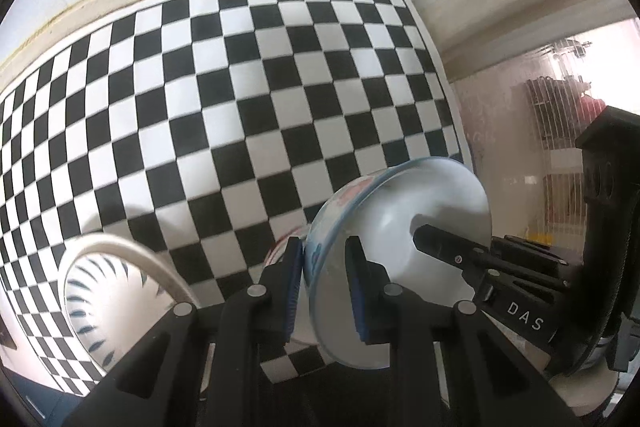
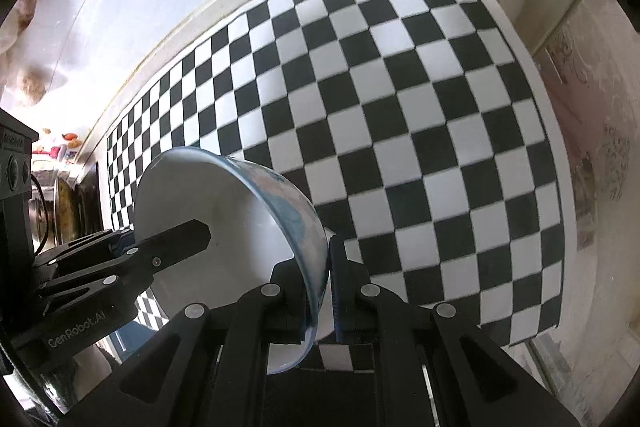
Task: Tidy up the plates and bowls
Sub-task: 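Carry the blue-dotted bowl with both tools and lower it onto the bowl stack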
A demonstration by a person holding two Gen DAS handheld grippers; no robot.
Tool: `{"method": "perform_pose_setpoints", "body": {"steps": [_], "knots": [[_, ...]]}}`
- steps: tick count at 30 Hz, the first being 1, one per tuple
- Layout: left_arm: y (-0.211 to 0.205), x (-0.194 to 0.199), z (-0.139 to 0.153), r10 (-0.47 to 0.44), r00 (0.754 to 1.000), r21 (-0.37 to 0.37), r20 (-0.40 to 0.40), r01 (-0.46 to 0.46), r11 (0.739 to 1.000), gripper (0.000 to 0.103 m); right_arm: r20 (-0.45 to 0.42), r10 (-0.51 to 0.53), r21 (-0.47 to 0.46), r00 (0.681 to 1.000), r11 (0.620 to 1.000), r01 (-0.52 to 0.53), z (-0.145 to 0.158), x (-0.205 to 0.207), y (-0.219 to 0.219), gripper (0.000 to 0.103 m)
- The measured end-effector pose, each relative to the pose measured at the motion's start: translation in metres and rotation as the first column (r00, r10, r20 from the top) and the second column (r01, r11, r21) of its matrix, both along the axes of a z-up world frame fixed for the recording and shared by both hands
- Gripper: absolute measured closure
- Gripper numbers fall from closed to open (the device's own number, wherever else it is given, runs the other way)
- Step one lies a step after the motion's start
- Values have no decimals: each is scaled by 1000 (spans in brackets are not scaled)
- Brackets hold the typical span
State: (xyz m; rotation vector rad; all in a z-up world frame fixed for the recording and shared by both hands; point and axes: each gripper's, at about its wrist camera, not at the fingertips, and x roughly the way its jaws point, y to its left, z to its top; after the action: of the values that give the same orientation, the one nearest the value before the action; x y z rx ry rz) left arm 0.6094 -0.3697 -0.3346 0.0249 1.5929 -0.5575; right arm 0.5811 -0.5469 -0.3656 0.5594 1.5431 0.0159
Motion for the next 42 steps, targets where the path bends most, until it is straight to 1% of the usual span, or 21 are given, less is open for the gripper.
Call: {"method": "perform_pose_setpoints", "body": {"steps": [7,15,19,32,38,42], "knots": [[12,-13,-18,8,999,28,-44,-7,1000,84,-46,21,23,999,1000,-20,-22,-22,14,93],[14,-26,-37,1,998,78,-58,3,997,84,-89,43,31,995,999,-40,-44,-29,21,93],[15,-31,-41,-2,998,95,-62,8,995,84,-106,46,35,993,998,-43,-52,-29,24,93],[9,-32,-54,-13,997,143,-71,24,989,84,-144,61,42,988,998,-56,-63,-26,29,93],[7,-31,-56,-3,998,153,-69,14,988,84,-161,58,51,985,997,-50,-70,-24,31,93],[7,-30,-56,6,998,175,-65,5,985,83,-169,64,44,984,997,-57,-71,-21,33,90]]}}
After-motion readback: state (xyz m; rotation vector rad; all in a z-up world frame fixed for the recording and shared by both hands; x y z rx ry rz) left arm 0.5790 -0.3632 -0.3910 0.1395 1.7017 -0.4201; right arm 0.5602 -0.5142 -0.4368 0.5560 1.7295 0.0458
